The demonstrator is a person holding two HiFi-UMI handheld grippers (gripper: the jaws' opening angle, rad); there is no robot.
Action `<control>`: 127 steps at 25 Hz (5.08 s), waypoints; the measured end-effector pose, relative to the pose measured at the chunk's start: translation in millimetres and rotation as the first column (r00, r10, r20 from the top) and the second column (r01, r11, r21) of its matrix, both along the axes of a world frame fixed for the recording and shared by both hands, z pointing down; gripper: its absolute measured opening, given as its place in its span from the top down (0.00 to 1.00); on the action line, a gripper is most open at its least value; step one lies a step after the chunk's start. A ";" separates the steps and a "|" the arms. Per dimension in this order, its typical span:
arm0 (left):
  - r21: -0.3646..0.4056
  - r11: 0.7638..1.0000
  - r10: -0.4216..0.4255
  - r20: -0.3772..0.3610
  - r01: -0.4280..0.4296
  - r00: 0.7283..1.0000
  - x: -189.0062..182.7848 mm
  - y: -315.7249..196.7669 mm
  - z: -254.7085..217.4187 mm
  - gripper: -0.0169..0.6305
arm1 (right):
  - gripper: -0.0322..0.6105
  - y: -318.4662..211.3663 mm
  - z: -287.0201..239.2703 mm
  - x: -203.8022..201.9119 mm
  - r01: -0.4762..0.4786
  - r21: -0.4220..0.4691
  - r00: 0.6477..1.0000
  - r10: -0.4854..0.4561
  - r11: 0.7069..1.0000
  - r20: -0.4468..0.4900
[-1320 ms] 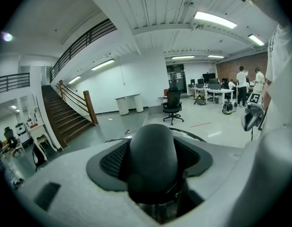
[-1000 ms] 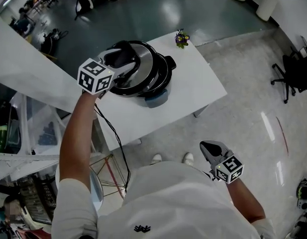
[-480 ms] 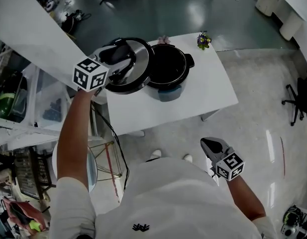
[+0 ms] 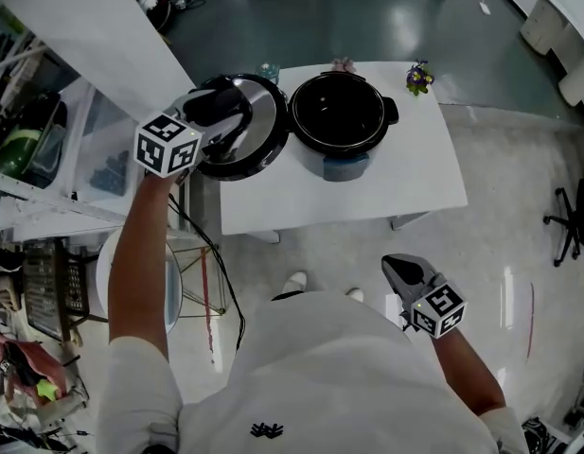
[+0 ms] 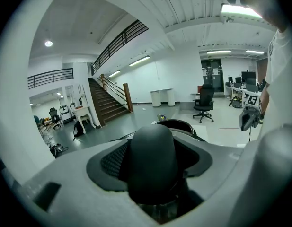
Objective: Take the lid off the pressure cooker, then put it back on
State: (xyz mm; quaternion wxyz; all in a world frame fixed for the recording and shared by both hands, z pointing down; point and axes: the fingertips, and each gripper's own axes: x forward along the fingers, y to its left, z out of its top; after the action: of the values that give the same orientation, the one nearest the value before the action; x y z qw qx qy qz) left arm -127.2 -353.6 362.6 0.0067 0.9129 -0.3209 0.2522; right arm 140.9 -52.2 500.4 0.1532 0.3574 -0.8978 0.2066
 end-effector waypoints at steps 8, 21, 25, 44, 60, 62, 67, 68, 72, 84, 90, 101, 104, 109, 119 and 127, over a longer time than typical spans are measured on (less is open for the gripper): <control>-0.036 0.996 -0.077 -0.009 0.076 0.997 -37.8 15.2 36.1 0.51 | 0.93 -4.2 2.0 -13.1 0.035 -0.015 0.999 -0.036 0.999 -0.011; -0.103 0.987 -0.124 0.006 0.124 0.992 -49.0 28.3 124.8 0.51 | 0.93 -4.2 5.0 -27.5 0.032 -0.043 0.998 -0.034 0.999 -0.045; -0.113 0.983 -0.146 0.014 0.146 0.989 -48.1 27.1 152.5 0.51 | 0.93 0.0 8.6 -27.1 0.020 -0.059 0.998 -0.024 0.998 -0.061; -0.135 0.977 -0.156 0.072 0.165 0.985 -25.4 28.1 246.7 0.51 | 0.93 16.9 13.2 -22.9 -0.067 -0.110 0.992 0.054 0.992 -0.117; -0.129 0.970 -0.197 0.073 0.205 0.978 -21.2 33.5 278.3 0.51 | 0.93 17.0 18.9 -25.3 -0.079 -0.140 0.988 0.058 0.987 -0.143; -0.126 0.970 -0.202 0.070 0.209 0.977 -21.9 34.7 282.1 0.51 | 0.93 16.1 20.1 -25.5 -0.080 -0.141 0.988 0.060 0.987 -0.143; -0.115 0.968 -0.218 0.041 0.221 0.975 -22.5 34.9 280.3 0.51 | 0.93 12.2 20.6 -30.3 -0.073 -0.141 0.989 0.053 0.987 -0.138; -0.113 0.968 -0.220 0.037 0.223 0.975 -22.2 35.0 280.2 0.50 | 0.93 11.9 21.2 -31.6 -0.072 -0.141 0.989 0.052 0.987 -0.136; -0.109 0.966 -0.235 0.026 0.236 0.972 -22.6 35.8 280.4 0.50 | 0.93 10.4 21.4 -36.6 -0.062 -0.135 0.991 0.045 0.989 -0.128; -0.109 0.966 -0.234 0.028 0.236 0.972 -23.7 36.7 277.9 0.48 | 0.93 10.1 24.4 -34.3 -0.078 -0.141 0.991 0.061 0.987 -0.123; -0.097 0.970 -0.225 0.008 0.225 0.974 -22.6 35.3 268.0 0.46 | 0.93 7.2 24.3 -33.9 -0.078 -0.140 0.991 0.061 0.987 -0.122; -0.080 0.973 -0.218 -0.016 0.216 0.976 -24.4 38.1 249.1 0.45 | 0.93 5.7 23.7 -34.2 -0.077 -0.137 0.991 0.060 0.988 -0.123; -0.081 0.973 -0.217 -0.013 0.215 0.976 -24.7 40.5 249.9 0.45 | 0.93 5.7 24.9 -33.9 -0.077 -0.136 0.991 0.061 0.988 -0.120; -0.087 0.973 -0.213 -0.003 0.212 0.977 -27.2 40.3 256.3 0.45 | 0.93 3.9 25.7 -37.1 -0.076 -0.136 0.991 0.060 0.988 -0.118; -0.117 0.973 -0.200 0.011 0.200 0.980 -26.5 39.3 271.1 0.45 | 0.93 4.5 27.8 -36.8 -0.086 -0.146 0.989 0.067 0.985 -0.131; -0.117 0.977 -0.178 0.029 0.180 0.984 -23.3 34.4 278.8 0.45 | 0.93 5.4 29.4 -36.9 -0.094 -0.157 0.987 0.071 0.983 -0.147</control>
State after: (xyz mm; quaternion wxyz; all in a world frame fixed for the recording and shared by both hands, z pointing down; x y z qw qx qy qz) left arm -150.5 -319.2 641.4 0.0809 0.8759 -0.3864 0.2774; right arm 104.0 -46.8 529.8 0.2365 0.3943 -0.8491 0.2600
